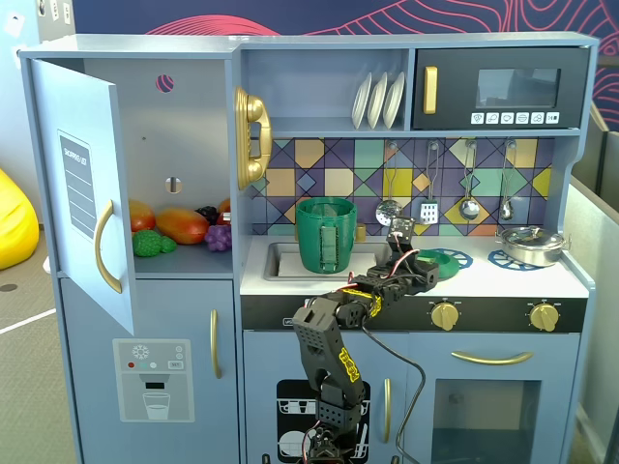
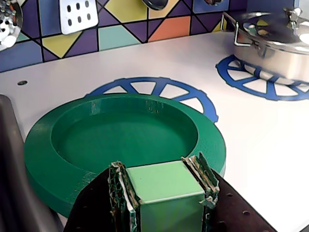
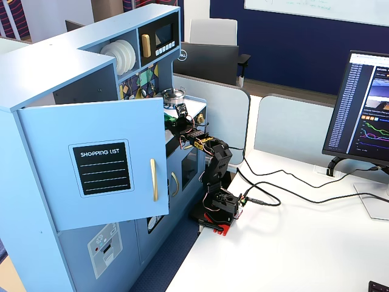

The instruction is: Pick up the lid from the counter and put it on the green recipient

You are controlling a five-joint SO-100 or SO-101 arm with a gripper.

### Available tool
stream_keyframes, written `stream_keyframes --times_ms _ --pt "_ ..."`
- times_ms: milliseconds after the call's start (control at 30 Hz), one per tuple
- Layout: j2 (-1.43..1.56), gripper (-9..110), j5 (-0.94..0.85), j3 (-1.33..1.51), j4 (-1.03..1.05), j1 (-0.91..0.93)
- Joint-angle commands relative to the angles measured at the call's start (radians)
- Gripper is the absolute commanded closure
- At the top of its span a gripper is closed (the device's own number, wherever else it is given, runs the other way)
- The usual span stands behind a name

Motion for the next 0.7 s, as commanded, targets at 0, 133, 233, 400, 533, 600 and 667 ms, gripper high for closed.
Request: stream_keyframes --times_ms 0,133,233,400,533,600,667 --pt "0.127 101 0.017 -0.146 0.041 -0.017" --pt "0.186 101 0.015 -0.273 0.190 -0.048" --pt "0.206 101 0.020 -0.391 0.318 -0.081" --pt "0.230 101 0.063 -0.520 0.439 -0.176" --pt "0.236 101 0.048 -0.572 0.485 -0.267" --pt "0.230 101 0.034 -0.589 0.499 -0.301" --pt "0.229 101 0.021 -0.598 0.514 -0.336"
